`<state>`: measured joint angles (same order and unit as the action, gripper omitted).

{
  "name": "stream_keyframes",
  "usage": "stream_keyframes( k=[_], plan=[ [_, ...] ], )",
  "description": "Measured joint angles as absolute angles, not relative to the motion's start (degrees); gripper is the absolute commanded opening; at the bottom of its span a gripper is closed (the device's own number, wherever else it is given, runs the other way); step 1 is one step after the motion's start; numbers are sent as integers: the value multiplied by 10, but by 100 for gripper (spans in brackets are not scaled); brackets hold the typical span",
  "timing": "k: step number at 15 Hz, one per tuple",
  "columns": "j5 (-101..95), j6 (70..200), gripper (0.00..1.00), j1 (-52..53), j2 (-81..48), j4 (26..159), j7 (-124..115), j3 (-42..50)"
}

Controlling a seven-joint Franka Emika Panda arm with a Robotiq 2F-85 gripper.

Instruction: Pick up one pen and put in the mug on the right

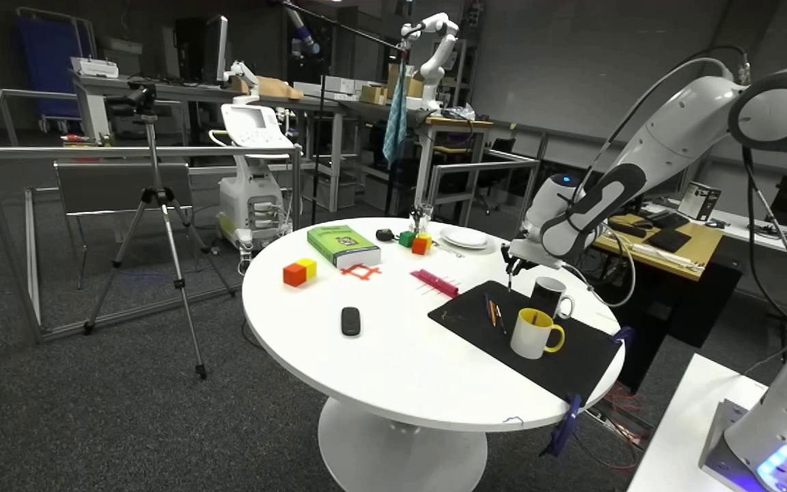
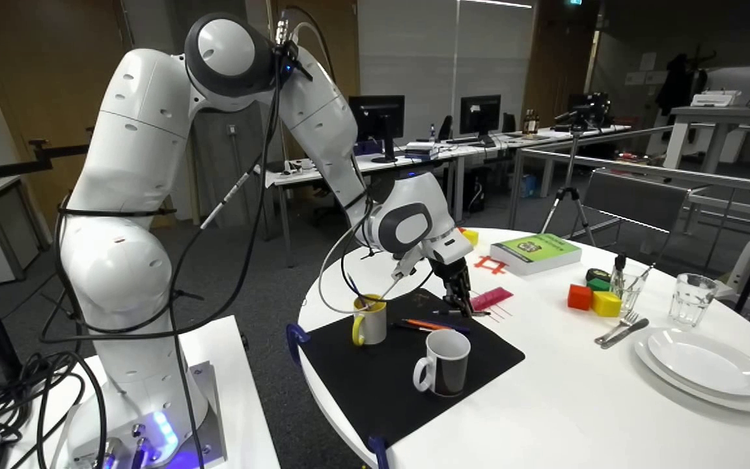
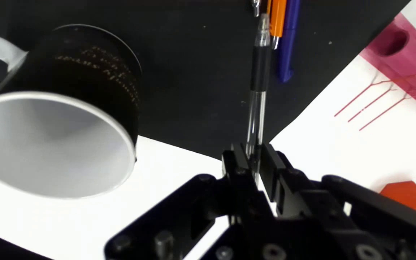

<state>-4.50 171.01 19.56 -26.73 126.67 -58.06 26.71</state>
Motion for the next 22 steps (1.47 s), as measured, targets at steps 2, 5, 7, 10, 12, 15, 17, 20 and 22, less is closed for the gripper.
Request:
stream_keyframes(
  k=[2,5,7,10,12,15,17,20,22],
  plan=[
    [-57,1710,4,217,-251,1280,-581,289],
    [-93,1712,4,269,-223,1304,-592,344],
    [-134,1716,4,325,-207,1322,-621,405],
    [-213,1739,4,436,-200,1344,-690,530],
    [-264,1753,4,512,-205,1352,-740,615],
    [-308,1766,4,629,-233,1364,-802,742],
    [-310,1769,18,705,-264,1381,-827,818],
    [-310,1770,4,751,-294,1396,-847,856],
    [-283,1770,4,751,-299,1397,-833,853]
  ],
)
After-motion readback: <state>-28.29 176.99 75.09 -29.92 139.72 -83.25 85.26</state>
